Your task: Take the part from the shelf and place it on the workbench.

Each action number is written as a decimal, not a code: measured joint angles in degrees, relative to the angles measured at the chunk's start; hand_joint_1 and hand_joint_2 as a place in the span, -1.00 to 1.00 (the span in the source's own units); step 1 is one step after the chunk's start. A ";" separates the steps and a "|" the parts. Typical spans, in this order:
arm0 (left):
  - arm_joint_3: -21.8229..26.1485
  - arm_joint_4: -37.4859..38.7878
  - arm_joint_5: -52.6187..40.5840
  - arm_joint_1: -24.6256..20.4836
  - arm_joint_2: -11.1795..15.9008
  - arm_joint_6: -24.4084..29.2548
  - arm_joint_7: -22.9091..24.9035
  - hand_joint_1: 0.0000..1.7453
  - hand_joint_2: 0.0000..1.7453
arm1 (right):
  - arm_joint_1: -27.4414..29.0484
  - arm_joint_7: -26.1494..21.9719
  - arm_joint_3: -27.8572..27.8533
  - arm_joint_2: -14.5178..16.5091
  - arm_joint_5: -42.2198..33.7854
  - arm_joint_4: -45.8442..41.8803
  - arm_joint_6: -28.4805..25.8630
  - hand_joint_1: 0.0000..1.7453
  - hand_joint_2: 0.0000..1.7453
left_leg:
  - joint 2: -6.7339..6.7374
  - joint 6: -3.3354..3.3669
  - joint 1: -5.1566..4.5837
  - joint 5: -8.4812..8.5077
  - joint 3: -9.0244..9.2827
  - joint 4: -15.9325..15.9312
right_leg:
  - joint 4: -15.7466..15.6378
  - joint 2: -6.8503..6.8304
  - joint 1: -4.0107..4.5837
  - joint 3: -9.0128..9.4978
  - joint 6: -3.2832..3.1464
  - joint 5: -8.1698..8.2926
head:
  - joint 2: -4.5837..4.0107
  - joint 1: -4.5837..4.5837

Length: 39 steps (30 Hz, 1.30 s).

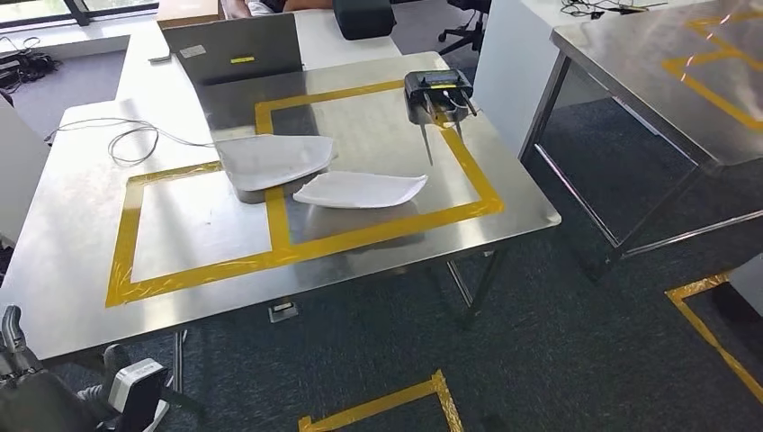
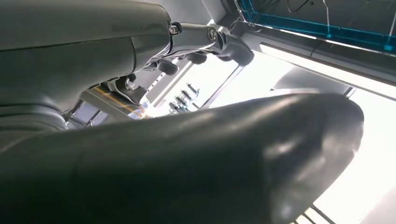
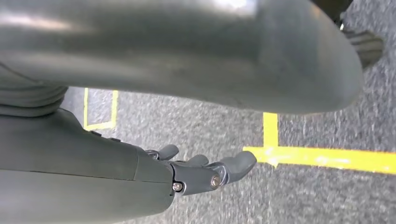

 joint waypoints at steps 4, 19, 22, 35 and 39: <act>-0.02 4.20 2.88 -0.95 -1.18 0.00 -0.42 -1.00 -1.00 | 0.13 0.58 0.00 0.05 -0.08 0.03 -0.06 -1.00 -1.00 | 0.48 1.92 0.30 2.74 -2.74 -0.29 | 4.38 0.37 -0.45 -1.87 1.48 -5.50 | 0.00 -0.36; 7.18 55.59 32.84 -13.15 1.60 -2.38 -5.28 -1.00 -1.00 | -0.67 -2.58 -0.03 0.02 0.59 0.02 0.72 -1.00 -1.00 | 0.58 -1.59 0.55 5.37 -11.79 4.06 | -1.54 0.65 -0.42 8.29 -1.83 -7.14 | 0.00 -0.43; 8.45 62.88 33.86 -13.15 3.34 -7.77 9.88 -1.00 -1.00 | -0.63 -1.09 -0.04 -0.03 1.27 0.02 1.50 -1.00 -1.00 | 0.45 -1.99 0.55 -1.97 -13.83 14.38 | -1.30 0.68 -0.12 5.61 -2.31 -5.12 | 0.00 -0.70; 15.81 73.88 37.02 -11.06 5.97 -29.12 38.60 -1.00 -1.00 | -0.41 3.35 -0.48 -0.85 2.15 0.02 0.66 -1.00 -1.00 | 0.70 1.90 0.12 3.80 -3.84 -0.38 | 6.16 0.38 0.10 -1.47 0.99 -7.95 | 0.00 -0.87; 15.57 74.41 34.94 -11.04 5.98 -30.25 36.36 -1.00 -1.00 | -0.47 2.07 -0.48 -1.23 3.01 0.01 0.56 -1.00 -1.00 | 0.95 1.77 0.20 6.84 -7.48 -0.01 | 16.69 0.45 -0.50 -1.58 1.86 -12.29 | 0.00 -0.83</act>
